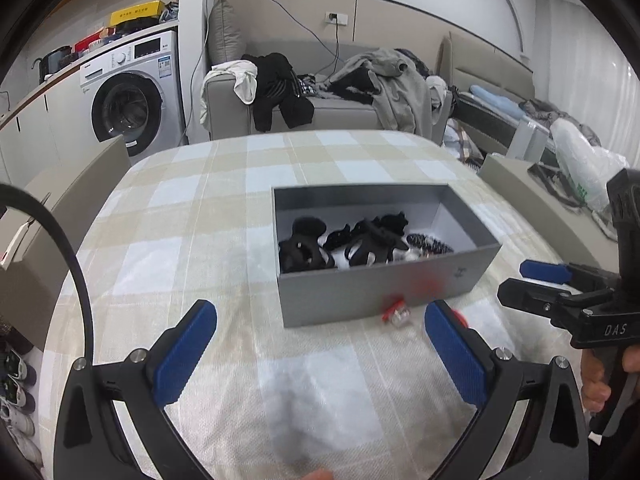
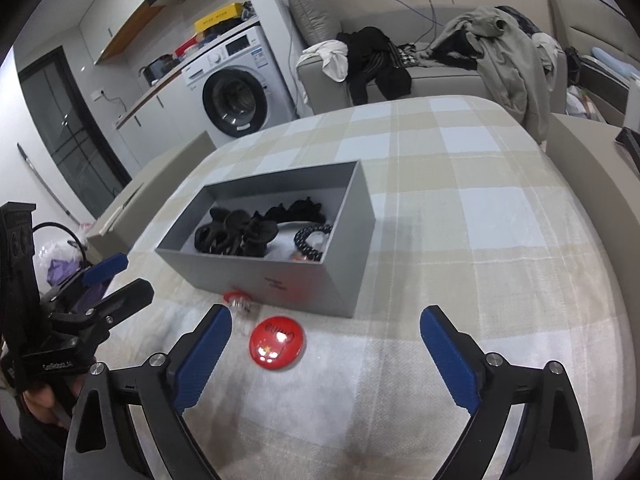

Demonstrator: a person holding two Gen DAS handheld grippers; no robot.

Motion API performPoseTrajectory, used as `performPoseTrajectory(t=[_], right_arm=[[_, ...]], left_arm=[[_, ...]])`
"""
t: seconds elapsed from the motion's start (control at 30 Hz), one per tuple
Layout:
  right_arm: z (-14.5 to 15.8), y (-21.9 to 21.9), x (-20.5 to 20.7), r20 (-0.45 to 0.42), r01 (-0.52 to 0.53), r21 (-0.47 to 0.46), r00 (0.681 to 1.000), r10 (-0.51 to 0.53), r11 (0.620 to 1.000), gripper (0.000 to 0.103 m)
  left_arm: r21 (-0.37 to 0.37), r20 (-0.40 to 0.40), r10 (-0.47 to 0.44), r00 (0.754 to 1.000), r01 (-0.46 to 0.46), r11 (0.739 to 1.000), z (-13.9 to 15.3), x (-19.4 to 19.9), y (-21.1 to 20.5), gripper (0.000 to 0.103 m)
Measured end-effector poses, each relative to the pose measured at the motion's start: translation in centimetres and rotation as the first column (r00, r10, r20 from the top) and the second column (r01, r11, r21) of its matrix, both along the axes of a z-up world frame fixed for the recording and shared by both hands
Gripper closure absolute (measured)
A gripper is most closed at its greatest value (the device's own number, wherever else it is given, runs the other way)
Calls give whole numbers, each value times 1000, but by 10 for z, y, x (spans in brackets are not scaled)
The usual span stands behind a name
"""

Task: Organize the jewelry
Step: 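Move the right tool to the red badge disc and grasp it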

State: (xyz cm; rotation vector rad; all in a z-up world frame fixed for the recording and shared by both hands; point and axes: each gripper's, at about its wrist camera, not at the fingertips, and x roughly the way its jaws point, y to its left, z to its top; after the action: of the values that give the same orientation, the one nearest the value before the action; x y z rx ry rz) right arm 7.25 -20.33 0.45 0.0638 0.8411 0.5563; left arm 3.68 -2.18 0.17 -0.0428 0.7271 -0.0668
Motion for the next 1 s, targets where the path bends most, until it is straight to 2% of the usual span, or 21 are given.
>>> performPoseTrajectory(t=[0.3, 0.8, 0.87, 0.93, 1.0], right_arm=[[-11, 22, -8, 12, -75, -102, 997, 76, 992, 8], [-24, 49, -13, 28, -118, -237, 991, 128, 964, 10], [-26, 53, -14, 24, -136, -250, 989, 147, 959, 13], [-28, 57, -15, 14, -155, -254, 986, 164, 955, 26], [-30, 59, -15, 10, -165, -261, 985, 173, 951, 33]], left_arm=[[3, -20, -8, 1000, 8, 1000, -5, 1, -1, 2], [-27, -44, 34, 998, -35, 999, -11, 0, 10, 2], [-41, -45, 39, 998, -41, 998, -11, 0, 12, 2], [-52, -46, 40, 998, -43, 998, -11, 0, 13, 2], [-52, -45, 39, 998, -42, 998, -11, 1, 12, 2]])
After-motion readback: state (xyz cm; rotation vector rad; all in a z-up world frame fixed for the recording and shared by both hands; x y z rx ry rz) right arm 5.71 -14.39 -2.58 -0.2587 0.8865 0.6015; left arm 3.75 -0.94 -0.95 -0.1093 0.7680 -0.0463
